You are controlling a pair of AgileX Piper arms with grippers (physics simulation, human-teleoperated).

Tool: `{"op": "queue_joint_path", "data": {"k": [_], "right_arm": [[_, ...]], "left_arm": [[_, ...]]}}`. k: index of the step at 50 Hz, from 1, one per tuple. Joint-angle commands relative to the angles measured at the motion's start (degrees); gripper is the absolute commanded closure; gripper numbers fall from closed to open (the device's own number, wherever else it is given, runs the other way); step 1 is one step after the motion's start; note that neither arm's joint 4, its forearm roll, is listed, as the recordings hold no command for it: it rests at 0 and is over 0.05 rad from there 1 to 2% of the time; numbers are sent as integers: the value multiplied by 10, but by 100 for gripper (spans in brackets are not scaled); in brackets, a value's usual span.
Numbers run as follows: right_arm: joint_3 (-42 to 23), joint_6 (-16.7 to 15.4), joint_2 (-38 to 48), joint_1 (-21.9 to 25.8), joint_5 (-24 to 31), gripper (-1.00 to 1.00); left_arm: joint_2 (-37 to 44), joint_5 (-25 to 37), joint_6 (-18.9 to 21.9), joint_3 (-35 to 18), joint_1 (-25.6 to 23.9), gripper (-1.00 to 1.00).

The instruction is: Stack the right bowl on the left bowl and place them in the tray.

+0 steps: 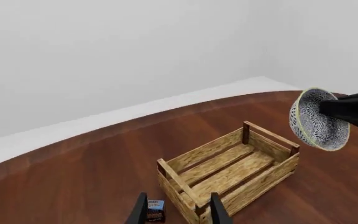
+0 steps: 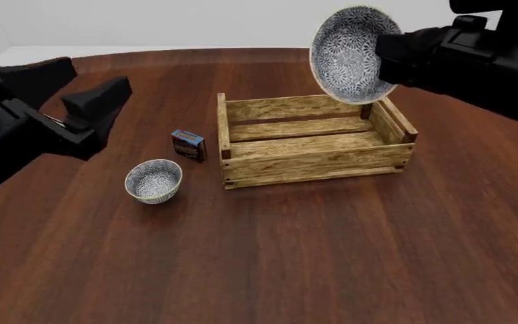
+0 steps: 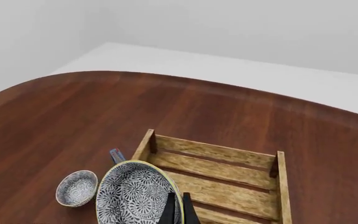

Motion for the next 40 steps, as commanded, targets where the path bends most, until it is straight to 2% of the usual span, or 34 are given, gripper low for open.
{"op": "queue_joint_path", "data": {"k": [1,8,19,36,40], "right_arm": [[-3,-3,11,-1,-6,100],[-4,-5,16,-2,-8,100],[-4,-6,22,-1,-9,100],[-1,-8,24,5,-9,100],[-1,-8,25,7,-9,100]], "left_arm": [[58,17,8,-76,-59,-100],[106,13,22,-111,-87,-100],[155,21,21,-168,-110,-100],[253,34,-23,-246,-157,-100],[279,35,-21,-265,-162,-100]]}}
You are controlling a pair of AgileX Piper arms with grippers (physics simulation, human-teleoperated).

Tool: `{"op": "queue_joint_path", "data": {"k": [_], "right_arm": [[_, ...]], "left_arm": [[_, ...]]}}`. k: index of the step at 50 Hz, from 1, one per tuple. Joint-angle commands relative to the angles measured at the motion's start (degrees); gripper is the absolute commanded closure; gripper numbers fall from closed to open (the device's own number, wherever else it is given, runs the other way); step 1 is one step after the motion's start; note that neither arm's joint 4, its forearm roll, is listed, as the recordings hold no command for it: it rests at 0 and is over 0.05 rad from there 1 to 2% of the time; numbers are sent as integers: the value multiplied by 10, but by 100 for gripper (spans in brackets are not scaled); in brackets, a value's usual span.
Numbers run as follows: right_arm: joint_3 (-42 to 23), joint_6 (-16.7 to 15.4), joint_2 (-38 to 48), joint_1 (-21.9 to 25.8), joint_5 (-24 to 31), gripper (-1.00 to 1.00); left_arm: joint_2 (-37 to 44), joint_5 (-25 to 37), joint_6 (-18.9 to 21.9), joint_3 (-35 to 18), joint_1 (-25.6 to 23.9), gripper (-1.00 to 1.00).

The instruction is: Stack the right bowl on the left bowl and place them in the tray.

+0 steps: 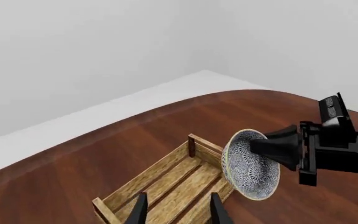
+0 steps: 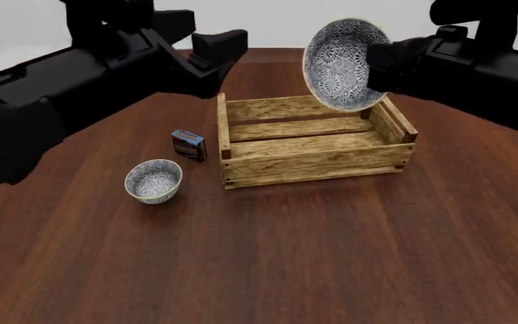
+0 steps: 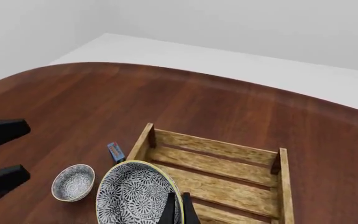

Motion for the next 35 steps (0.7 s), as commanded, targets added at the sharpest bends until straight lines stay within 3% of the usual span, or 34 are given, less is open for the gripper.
{"op": "queue_joint_path", "data": {"k": [1,8,35], "right_arm": [[-2,1,1,4,-2,100],[-2,2,6,4,-4,100],[-1,-5,10,14,-3,100]], "left_arm": [[68,6,-13,-53,-26,-100],[96,10,-37,-76,-43,-100],[199,1,-40,-129,-53,-100]]}}
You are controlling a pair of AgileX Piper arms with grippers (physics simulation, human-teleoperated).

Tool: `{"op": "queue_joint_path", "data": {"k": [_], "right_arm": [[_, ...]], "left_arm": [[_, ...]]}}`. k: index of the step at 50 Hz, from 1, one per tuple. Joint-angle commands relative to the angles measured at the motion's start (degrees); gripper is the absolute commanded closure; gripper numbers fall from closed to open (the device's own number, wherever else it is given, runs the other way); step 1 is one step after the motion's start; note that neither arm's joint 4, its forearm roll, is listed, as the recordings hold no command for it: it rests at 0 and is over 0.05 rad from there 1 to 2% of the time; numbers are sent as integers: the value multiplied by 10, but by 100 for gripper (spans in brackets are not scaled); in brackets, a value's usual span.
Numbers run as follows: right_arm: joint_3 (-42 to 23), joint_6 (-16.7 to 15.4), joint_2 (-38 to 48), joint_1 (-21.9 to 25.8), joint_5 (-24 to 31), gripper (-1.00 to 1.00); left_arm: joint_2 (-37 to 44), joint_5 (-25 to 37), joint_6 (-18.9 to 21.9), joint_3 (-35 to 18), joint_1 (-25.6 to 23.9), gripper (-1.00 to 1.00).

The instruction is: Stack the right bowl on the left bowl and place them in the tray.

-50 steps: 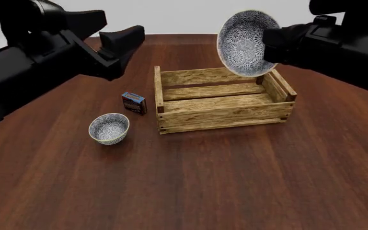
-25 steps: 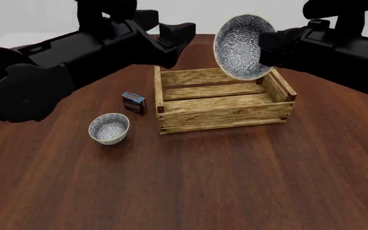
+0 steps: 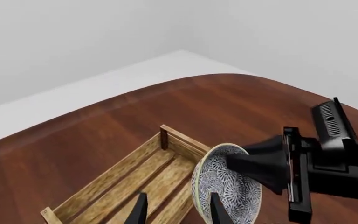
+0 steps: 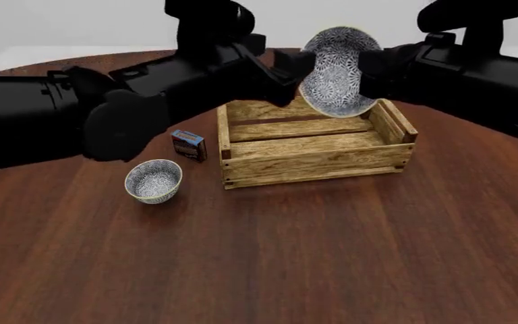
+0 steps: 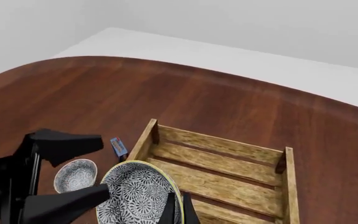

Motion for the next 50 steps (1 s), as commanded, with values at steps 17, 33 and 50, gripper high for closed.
{"op": "queue_joint_path", "data": {"k": [17,33,50], "right_arm": [[0,-2,-10,7,5,100],[2,-4,-15,9,7,100],[1,-3,-13,9,6,100]], "left_arm": [[93,-16,-10,-38,2,-100],[114,-32,-26,-36,-4,100],[108,-42,-29,-27,0,100]]}}
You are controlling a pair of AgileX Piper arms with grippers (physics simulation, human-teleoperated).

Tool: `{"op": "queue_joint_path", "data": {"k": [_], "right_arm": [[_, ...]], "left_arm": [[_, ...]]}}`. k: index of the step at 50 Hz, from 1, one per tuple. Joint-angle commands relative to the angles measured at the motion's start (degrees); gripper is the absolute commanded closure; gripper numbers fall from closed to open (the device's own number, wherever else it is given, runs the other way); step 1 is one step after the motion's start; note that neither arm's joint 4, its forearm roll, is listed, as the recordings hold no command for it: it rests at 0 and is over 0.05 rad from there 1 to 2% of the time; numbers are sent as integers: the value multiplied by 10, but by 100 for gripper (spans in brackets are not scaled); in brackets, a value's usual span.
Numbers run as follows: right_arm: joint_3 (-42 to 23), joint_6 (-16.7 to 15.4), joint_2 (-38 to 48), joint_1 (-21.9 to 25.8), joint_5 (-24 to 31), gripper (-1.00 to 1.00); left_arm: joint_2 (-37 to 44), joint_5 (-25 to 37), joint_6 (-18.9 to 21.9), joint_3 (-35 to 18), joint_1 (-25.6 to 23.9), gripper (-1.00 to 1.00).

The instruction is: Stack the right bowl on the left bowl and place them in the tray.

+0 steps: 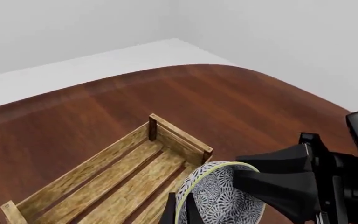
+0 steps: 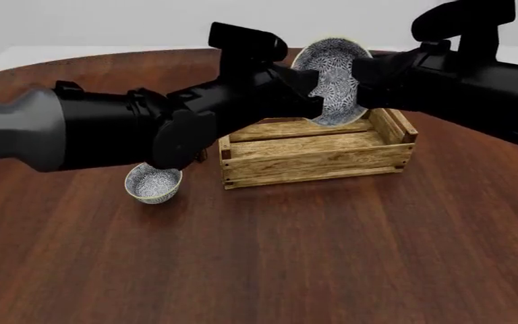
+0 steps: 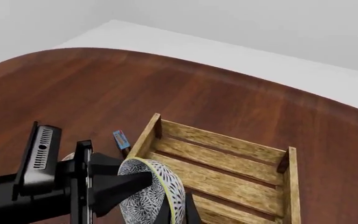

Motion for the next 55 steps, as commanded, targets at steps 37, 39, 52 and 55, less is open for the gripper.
{"op": "queue_joint_path", "data": {"k": [37,39,52,55], "right_arm": [[8,-7,-142,17,62,-100],[8,-7,-147,15,65,-100],[7,-5,-158,6,67,-100],[7,-5,-156,3,66,-100]], "left_arm": [[-39,4,48,32,65,100],[-45,4,51,37,68,100],[-93,15,61,65,96,100],[-107,19,63,73,101,100]]}}
